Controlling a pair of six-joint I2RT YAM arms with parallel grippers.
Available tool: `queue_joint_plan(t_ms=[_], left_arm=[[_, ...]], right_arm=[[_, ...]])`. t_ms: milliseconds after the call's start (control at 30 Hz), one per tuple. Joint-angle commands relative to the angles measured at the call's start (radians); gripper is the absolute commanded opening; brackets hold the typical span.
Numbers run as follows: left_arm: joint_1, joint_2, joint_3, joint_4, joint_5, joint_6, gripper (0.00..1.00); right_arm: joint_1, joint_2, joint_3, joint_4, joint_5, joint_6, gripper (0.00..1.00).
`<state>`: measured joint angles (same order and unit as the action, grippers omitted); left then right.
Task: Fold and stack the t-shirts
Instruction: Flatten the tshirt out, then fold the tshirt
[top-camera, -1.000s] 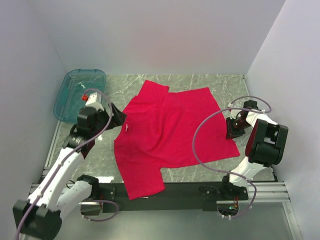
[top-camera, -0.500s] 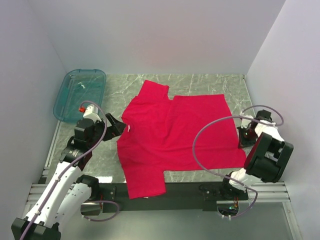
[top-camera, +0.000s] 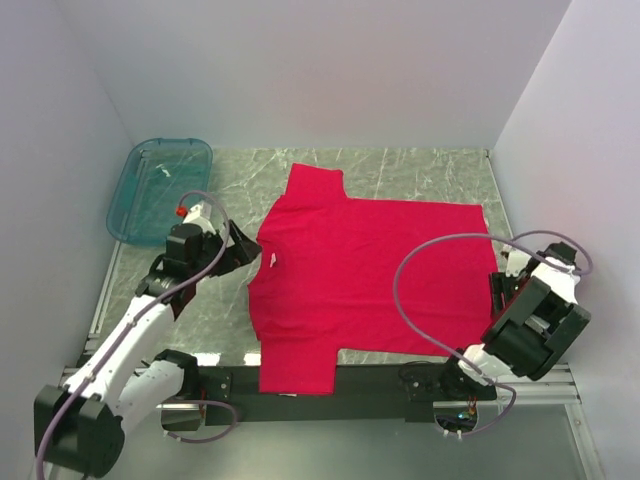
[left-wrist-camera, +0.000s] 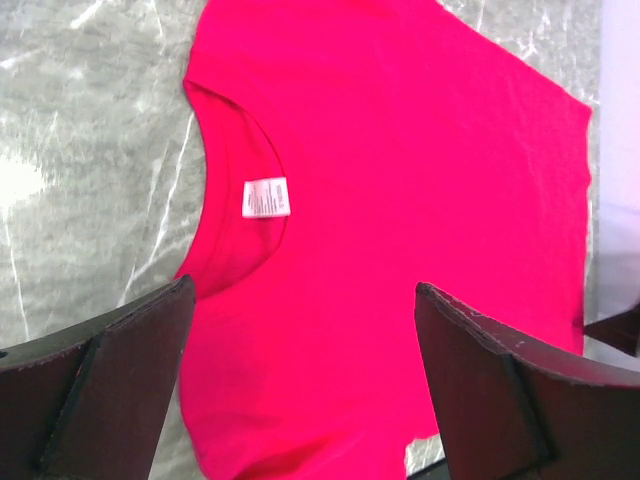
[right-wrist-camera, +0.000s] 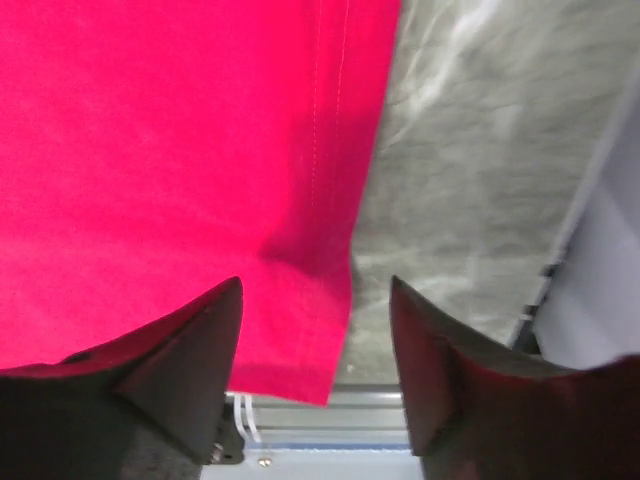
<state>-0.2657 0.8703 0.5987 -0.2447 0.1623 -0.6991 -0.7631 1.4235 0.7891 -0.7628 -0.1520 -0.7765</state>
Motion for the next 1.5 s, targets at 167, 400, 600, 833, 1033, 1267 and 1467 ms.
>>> queue_joint_plan(t_ms=[167, 400, 600, 833, 1033, 1267, 1467], left_arm=[[0.002, 0.307, 0.255, 0.163, 0.006, 0.088, 0.96], [0.013, 0.901, 0.781, 0.058, 0.09, 0.185, 0.83], [0.049, 1.376, 1.255, -0.008, 0.241, 0.187, 0.76], [0.082, 1.618, 1.54, 0.148, 0.255, 0.055, 0.82], [0.082, 1.75, 1.653, 0.229, 0.266, -0.031, 0.76], [0.057, 1.84, 1.742, 0.152, 0.211, -0.045, 0.73], [0.025, 1.83, 1.754, -0.002, 0.068, 0.061, 0.58]], right_arm=[[0.095, -0.129, 0.232, -0.188, -0.338, -0.085, 0.86], [0.392, -0.348, 0.118, 0.05, -0.607, 0.136, 0.9], [0.406, -0.566, -0.051, 0.484, -0.824, 0.499, 0.97], [0.406, -0.408, 0.048, 0.264, -0.868, 0.41, 0.8], [0.403, -0.416, 0.05, 0.258, -0.876, 0.405, 0.8], [0.389, -0.408, 0.059, 0.23, -0.908, 0.388, 0.8], [0.364, -0.396, 0.068, 0.208, -0.934, 0.379, 0.79]])
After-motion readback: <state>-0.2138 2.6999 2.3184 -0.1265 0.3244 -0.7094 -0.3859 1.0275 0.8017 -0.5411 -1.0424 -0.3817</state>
